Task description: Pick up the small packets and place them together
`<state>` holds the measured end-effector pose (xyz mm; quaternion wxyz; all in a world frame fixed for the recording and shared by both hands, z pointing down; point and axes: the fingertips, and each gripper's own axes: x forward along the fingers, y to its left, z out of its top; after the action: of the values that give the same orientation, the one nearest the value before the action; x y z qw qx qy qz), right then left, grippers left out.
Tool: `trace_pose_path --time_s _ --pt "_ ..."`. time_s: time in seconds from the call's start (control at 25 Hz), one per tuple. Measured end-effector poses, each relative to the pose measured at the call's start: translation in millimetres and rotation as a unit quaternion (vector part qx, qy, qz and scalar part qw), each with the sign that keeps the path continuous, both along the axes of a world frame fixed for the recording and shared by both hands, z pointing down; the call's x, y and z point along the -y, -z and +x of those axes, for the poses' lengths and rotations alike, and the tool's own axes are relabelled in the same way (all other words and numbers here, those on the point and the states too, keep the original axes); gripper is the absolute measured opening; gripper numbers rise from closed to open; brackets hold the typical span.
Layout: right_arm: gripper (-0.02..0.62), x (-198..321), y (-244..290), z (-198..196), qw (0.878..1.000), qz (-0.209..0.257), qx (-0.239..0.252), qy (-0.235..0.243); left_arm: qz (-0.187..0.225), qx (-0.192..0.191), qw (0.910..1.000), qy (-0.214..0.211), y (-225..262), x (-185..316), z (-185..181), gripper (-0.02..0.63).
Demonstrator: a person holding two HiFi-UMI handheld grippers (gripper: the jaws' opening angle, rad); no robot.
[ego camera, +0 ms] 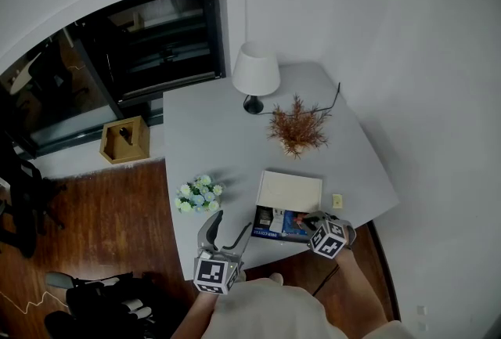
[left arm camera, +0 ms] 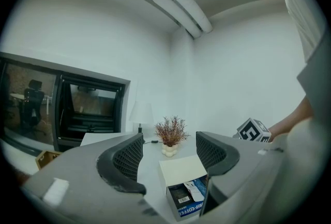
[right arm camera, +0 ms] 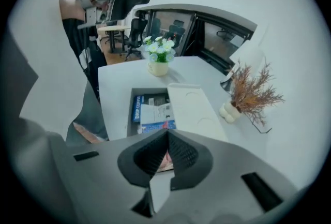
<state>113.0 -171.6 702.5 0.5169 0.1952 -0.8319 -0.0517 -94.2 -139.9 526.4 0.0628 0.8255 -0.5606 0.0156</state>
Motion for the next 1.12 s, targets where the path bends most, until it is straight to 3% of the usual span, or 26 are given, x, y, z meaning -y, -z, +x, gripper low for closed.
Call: trace_pose_path --time_s 0.24,0.36,0.52,0.92,1.12 --pt "0.003 68.7 56.8 -42.4 0.99 0.084 0.098 -0.065 -0.003 0.002 0.9999 0.011 -1.1 4.2 -7.0 0.322" --pt "0.003 102.0 60.2 -63.8 0.984 0.134 0.094 -0.074 -0.003 0.001 0.9998 0.021 1.3 6.2 -13.8 0.322" --pt "0.003 122.3 34.5 -97.1 0.983 0.171 0.053 -0.037 0.001 0.005 0.9993 0.036 6.3 7.6 -27.4 0.322" --pt "0.005 85.6 -35.8 -128.4 0.996 0.073 -0.023 0.039 -0.007 0.003 0.9977 0.067 -0.3 5.4 -52.0 0.322" --pt "0.006 78.2 -53.3 -126.7 0.999 0.026 -0.035 0.016 -0.009 0.003 0.998 0.063 -2.2 6.5 -52.5 0.322"
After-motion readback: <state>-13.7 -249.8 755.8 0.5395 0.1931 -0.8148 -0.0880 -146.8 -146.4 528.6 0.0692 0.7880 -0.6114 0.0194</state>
